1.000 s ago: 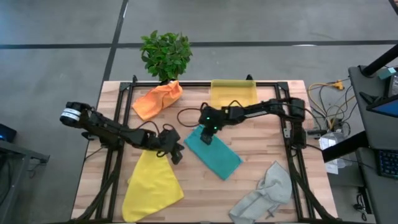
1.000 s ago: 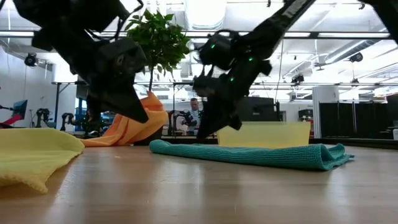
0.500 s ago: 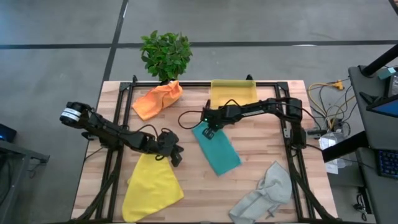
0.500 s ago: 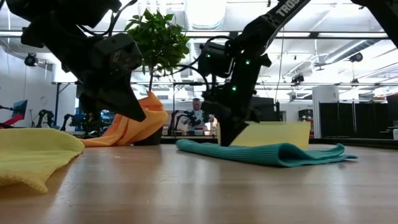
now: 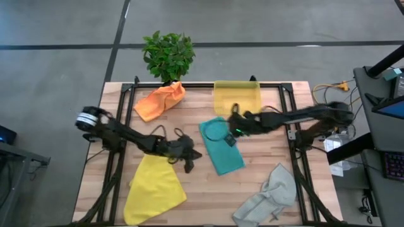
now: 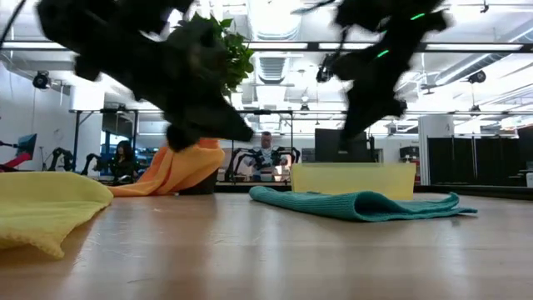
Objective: Fold microfiber towels
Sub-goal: Fold the blue microfiber towel
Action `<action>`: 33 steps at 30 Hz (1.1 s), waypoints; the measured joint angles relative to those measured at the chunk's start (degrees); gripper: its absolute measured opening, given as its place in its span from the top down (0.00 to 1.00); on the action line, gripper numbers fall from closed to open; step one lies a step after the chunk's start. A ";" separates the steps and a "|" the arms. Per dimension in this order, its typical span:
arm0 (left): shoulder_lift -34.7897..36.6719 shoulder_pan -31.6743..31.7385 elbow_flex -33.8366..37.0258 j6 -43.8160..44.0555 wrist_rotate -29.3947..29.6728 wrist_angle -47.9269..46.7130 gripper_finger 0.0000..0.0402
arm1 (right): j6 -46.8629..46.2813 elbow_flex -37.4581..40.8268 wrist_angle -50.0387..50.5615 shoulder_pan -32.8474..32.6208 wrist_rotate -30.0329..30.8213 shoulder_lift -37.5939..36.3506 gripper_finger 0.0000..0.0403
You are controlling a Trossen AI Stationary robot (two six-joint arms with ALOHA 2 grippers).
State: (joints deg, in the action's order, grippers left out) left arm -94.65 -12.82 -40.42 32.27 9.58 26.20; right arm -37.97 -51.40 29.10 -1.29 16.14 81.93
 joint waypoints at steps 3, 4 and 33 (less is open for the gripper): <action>-7.19 -0.04 -6.33 -3.99 -2.04 0.24 1.00 | -8.73 6.98 -1.26 -5.69 0.62 -7.96 0.98; -9.49 -0.13 -8.58 -4.59 -2.19 0.39 1.00 | -12.09 8.68 -1.13 -7.66 1.47 -10.47 0.98; -8.33 -2.57 -18.46 -25.11 -7.65 -35.50 1.00 | -30.06 6.35 -5.41 -25.87 10.99 -1.93 0.98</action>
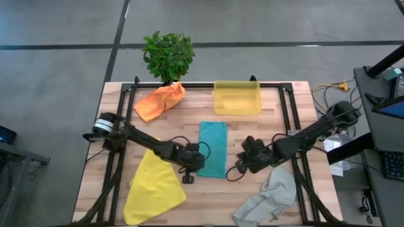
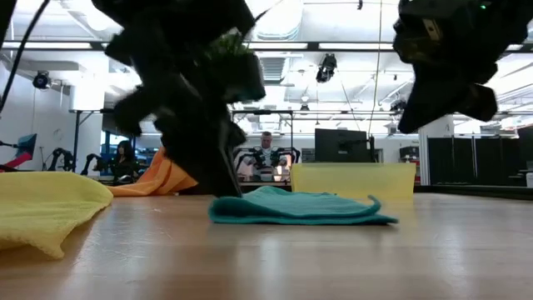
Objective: Fold microfiber towels
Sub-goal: Fold the blue microfiber towel
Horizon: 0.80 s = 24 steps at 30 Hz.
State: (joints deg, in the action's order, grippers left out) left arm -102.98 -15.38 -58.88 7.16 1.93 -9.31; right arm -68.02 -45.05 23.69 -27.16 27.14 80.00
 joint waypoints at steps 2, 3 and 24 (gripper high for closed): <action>4.31 -0.52 2.18 -2.25 -0.15 -0.89 1.00 | 2.21 -0.59 -1.82 -0.21 0.06 1.19 0.98; 6.77 -1.00 3.45 -3.50 -0.40 -1.09 1.00 | 3.12 -0.86 -2.73 -0.22 0.10 1.53 0.98; 10.16 -6.07 10.24 -43.88 6.14 8.74 0.60 | 6.93 -0.66 -6.55 -1.13 2.75 2.72 0.98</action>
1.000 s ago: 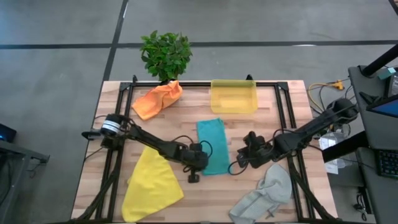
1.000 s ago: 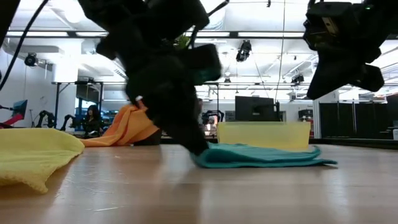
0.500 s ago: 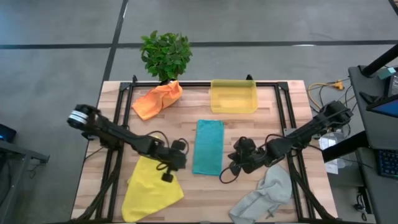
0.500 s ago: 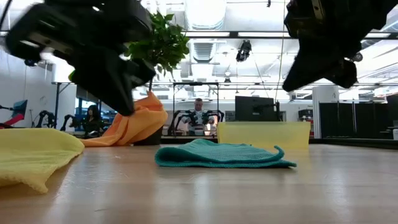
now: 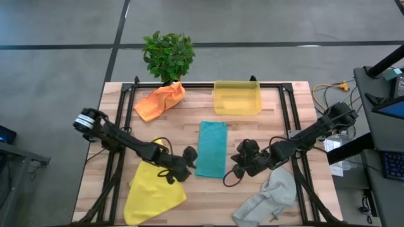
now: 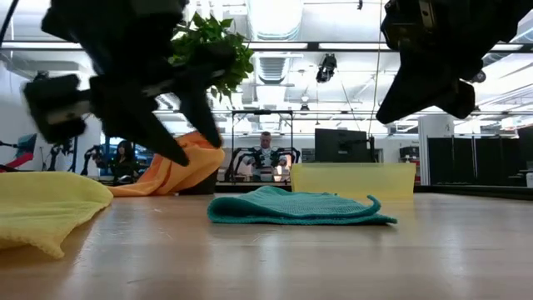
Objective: Fold microfiber towels
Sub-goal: Fold the blue microfiber towel
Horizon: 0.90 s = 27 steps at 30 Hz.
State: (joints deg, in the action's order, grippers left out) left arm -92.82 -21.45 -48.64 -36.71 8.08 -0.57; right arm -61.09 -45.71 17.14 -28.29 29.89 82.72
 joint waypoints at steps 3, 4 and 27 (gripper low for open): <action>-2.81 -0.04 -1.61 -2.08 -0.04 -0.54 0.57 | -0.22 0.04 -0.13 -0.66 -0.05 0.00 0.98; -3.64 -0.05 -2.15 -2.64 -0.08 -0.47 0.57 | -0.28 0.04 -0.10 -0.96 -0.06 0.00 0.98; -13.98 -0.15 -7.85 0.99 3.59 -5.93 0.89 | -2.22 0.09 -0.10 -3.35 -0.02 0.00 0.98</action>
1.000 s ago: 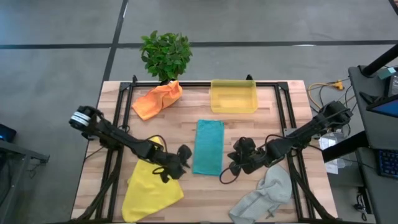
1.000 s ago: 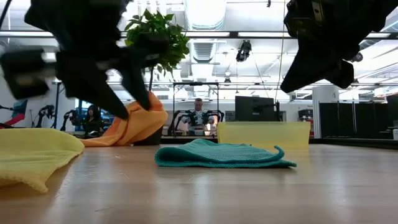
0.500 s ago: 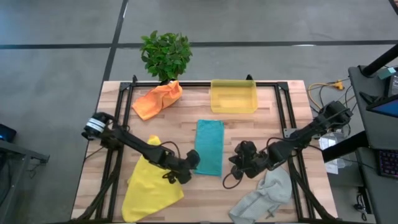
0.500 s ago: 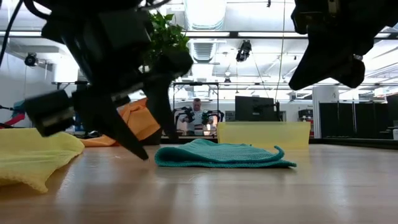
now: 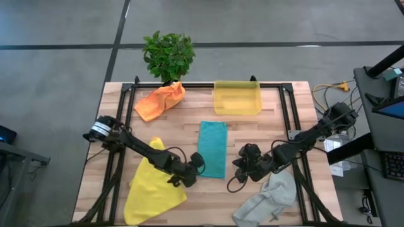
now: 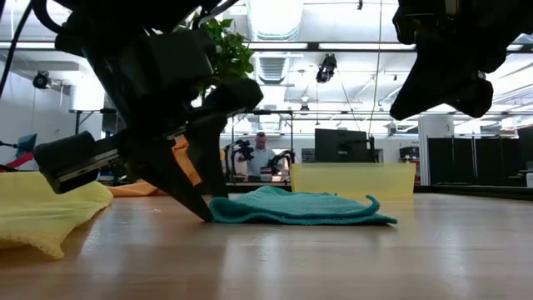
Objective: Fold microfiber towels
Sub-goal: Fold the blue microfiber towel
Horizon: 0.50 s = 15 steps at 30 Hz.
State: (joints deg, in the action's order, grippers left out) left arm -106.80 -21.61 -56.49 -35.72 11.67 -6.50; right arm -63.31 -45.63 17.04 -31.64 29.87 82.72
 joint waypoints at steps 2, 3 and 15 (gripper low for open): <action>-0.04 0.00 0.02 1.13 0.39 -0.04 0.97 | 0.15 0.00 -0.12 0.00 0.02 0.00 0.98; -0.04 0.00 0.02 1.65 0.61 -0.04 0.98 | 0.15 0.00 -0.22 0.00 0.02 0.00 0.98; 4.61 1.67 -0.04 9.16 -4.81 -1.22 1.00 | 23.24 0.08 -22.02 0.01 -3.42 6.17 0.88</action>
State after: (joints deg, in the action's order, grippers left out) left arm -102.19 -19.94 -56.53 -26.56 6.85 -7.73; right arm -40.07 -45.55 -4.98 -31.63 26.44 88.89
